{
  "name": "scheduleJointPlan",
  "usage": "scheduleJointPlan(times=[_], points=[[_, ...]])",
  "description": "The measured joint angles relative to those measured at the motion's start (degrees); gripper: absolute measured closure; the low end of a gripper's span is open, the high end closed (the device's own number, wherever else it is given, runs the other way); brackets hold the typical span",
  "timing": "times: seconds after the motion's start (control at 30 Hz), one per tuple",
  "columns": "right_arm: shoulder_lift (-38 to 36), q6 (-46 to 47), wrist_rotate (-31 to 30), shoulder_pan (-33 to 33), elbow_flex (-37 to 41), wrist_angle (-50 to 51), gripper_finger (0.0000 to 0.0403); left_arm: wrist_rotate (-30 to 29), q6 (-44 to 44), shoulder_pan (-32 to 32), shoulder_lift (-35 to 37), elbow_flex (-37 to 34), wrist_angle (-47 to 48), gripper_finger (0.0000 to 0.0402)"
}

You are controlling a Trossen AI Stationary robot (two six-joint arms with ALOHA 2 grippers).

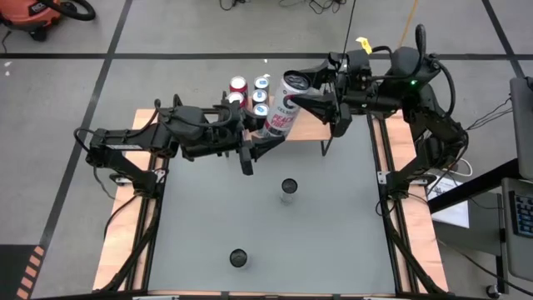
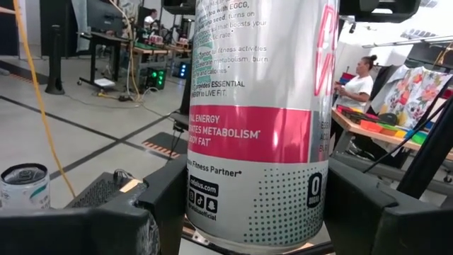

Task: Place canned beverage on shelf
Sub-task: Put the white-pink soda can on the shelf aligned with the other white-pink soda cans

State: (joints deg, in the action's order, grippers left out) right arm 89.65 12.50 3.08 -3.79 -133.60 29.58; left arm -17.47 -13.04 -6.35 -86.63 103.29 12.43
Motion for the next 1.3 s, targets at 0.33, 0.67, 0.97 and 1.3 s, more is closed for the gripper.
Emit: scheduleJointPlan(times=[0.33, 0.67, 0.97, 1.3], points=[[0.34, 0.26, 0.19, 0.00, 0.00, 0.77, 0.0120, 0.50, -0.02, 0.00, 0.00, 0.02, -0.02, 0.0152], [0.39, 0.37, 1.43, 0.00, 0.00, 0.66, 0.0192, 0.35, -0.02, 0.02, 0.00, 0.02, 0.24, 0.0152], [0.12, -1.35, 1.76, -0.30, 0.00, 4.12, 0.0198, -2.56, -0.11, -0.07, 0.02, 0.07, 0.83, 0.0076], [-3.33, -5.26, 1.94, -2.62, 0.04, 15.56, 0.0201, -2.95, -6.40, -0.09, 1.05, 0.17, 7.42, 0.0006]])
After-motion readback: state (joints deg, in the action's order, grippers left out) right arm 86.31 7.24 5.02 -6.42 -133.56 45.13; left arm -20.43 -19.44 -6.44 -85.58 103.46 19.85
